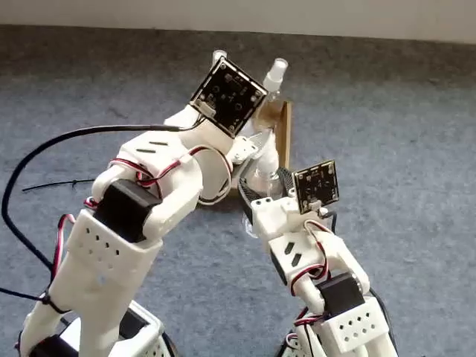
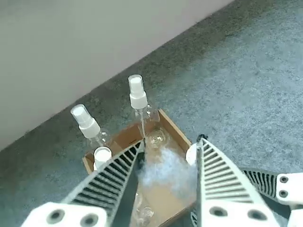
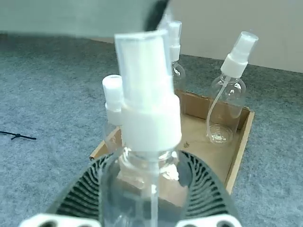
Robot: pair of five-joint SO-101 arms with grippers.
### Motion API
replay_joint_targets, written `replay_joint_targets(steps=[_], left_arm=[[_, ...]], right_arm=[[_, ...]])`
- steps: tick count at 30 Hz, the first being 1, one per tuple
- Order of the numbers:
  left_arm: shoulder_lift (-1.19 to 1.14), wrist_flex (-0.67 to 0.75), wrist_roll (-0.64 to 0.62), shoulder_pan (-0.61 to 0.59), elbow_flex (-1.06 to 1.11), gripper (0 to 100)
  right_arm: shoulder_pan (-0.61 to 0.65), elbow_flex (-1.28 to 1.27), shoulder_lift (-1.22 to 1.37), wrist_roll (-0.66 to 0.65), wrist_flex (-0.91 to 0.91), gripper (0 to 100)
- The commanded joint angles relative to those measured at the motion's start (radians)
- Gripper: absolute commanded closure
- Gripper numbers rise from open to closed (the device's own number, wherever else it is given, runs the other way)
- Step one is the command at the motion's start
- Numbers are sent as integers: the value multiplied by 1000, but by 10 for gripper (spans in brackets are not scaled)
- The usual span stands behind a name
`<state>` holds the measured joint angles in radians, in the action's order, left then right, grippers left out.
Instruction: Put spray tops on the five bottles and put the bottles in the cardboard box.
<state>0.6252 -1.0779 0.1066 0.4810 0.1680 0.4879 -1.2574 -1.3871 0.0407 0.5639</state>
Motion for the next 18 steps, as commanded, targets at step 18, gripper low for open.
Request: replay_joint_targets(steps=[18], left_arm=[[10, -425, 21, -575, -41, 829]], right_arm=[[-234, 13, 13, 2, -585, 994]])
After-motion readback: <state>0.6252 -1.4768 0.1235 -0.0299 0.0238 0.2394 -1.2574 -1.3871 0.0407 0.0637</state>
